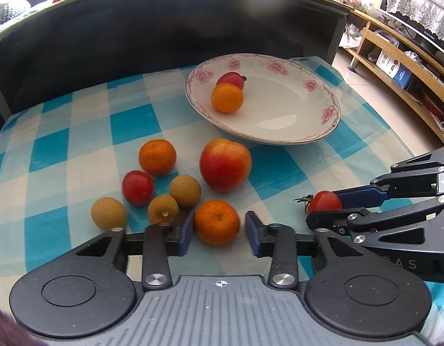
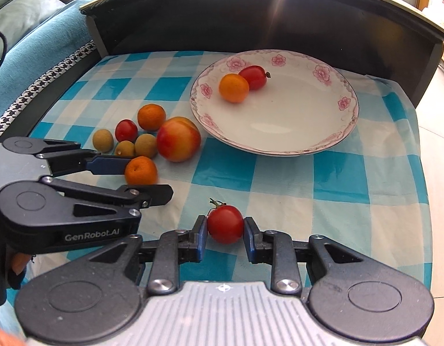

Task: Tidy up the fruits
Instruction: 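Grasp a red cherry tomato with the right tool while the left grasps a tangerine, then hold the cherry tomato and tangerine in both tools above the cloth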

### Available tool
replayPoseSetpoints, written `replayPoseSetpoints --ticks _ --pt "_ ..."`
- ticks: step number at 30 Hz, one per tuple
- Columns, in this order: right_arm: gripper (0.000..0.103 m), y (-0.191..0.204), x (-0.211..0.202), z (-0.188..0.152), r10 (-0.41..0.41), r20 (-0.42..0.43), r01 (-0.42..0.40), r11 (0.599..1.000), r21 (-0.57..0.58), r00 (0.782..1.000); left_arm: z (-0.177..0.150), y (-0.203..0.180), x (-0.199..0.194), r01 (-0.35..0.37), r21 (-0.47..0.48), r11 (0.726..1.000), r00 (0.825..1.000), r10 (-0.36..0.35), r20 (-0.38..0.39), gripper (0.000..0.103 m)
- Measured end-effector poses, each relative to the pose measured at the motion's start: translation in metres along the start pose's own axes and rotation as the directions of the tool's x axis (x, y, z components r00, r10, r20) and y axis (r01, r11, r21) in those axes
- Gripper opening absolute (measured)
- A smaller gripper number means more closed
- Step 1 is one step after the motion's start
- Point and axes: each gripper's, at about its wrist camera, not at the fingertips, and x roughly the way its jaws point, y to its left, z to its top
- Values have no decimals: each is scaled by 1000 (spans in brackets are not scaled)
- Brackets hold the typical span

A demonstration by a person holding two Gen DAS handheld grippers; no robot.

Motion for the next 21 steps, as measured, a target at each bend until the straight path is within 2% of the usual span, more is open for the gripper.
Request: replayPoseSetpoints --ticks 6,15,21 --pt "30 5 0 0 -5 -4 5 1000 -13 1000 -9 3 -11 8 9 1000 1000 -8 -27 42" --pt "30 20 -11 -13 -3 -22 2 999 -48 1000 -43 1 -40 5 30 1000 997 -2 -78 42" --pt "30 38 -16 -30 -8 -40 4 996 -93 999 -54 -9 -44 -26 78 997 998 30 -57 43"
